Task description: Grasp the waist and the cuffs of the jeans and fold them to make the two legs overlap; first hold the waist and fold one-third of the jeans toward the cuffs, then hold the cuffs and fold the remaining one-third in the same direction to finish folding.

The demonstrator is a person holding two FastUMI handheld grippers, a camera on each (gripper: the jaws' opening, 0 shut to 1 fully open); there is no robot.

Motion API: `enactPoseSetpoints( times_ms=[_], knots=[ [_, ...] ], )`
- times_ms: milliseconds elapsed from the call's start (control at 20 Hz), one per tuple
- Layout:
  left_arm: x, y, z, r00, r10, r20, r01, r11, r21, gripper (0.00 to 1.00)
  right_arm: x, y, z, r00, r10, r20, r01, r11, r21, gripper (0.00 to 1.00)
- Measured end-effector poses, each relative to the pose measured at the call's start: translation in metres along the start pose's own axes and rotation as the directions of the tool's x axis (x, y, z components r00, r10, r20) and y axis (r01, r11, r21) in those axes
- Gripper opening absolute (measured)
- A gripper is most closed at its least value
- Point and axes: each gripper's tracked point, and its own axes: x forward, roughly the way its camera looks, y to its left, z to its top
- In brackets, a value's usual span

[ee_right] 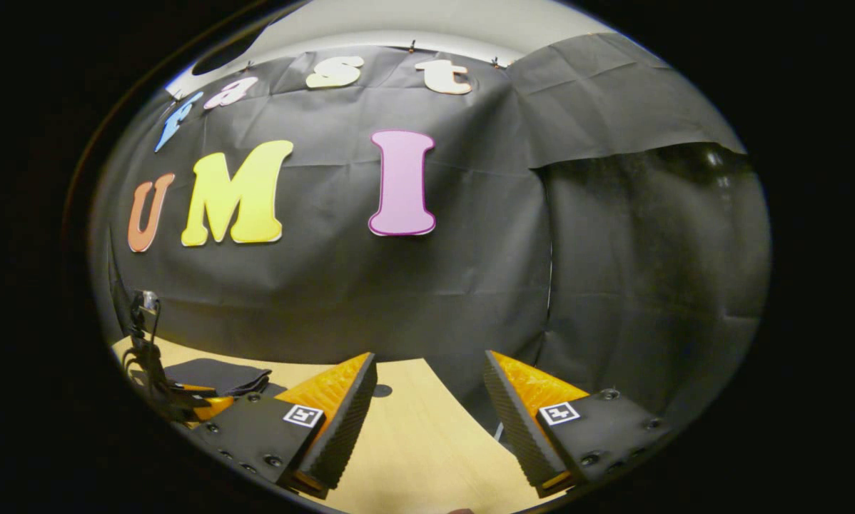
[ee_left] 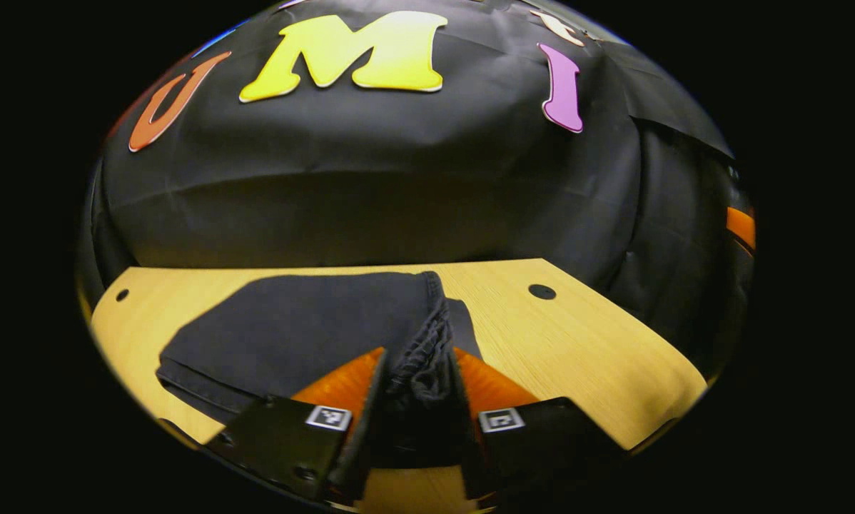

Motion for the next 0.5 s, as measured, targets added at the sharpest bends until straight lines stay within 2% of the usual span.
enactPoseSetpoints(
  times_ms=[50, 100, 250, 300, 350, 400, 500],
  knots=[
    [-0.001, -0.003, 0.004, 1.0, -0.014, 0.021, 0.015, 1.0, -0.008, 0.66, -0.006, 0.001, 0.001, 1.0, -0.002, 0.001, 0.002, 1.0, 0.001, 0.9],
    [-0.003, -0.005, 0.009, 0.999, -0.028, 0.036, 0.029, 0.999, -0.018, 0.66, -0.011, 0.002, 0.004, 1.0, -0.005, 0.004, 0.005, 1.0, 0.001, 0.9],
    [-0.029, -0.005, 0.018, 0.997, -0.055, 0.056, 0.057, 0.998, -0.029, 0.76, -0.03, 0.007, 0.015, 1.0, -0.017, 0.02, 0.017, 1.0, 0.002, 0.9],
    [-0.036, -0.003, 0.022, 0.996, -0.064, 0.063, 0.066, 0.997, -0.036, 0.87, -0.036, 0.011, 0.02, 0.999, -0.019, 0.029, 0.019, 1.0, 0.007, 0.9],
    [-0.047, 0.0, 0.027, 0.995, -0.073, 0.073, 0.076, 0.996, -0.041, 0.79, -0.042, 0.016, 0.026, 0.999, -0.018, 0.04, 0.018, 1.0, 0.013, 0.9],
    [-0.06, 0.004, 0.036, 0.993, -0.081, 0.091, 0.086, 0.995, -0.048, 0.79, -0.05, 0.022, 0.032, 0.999, -0.016, 0.048, 0.015, 1.0, 0.016, 0.93],
    [-0.09, 0.013, 0.052, 0.988, -0.09, 0.125, 0.096, 0.994, -0.044, 0.81, -0.067, 0.035, 0.043, 0.998, -0.005, 0.069, 0.005, 1.0, 0.011, 0.9]
  ],
)
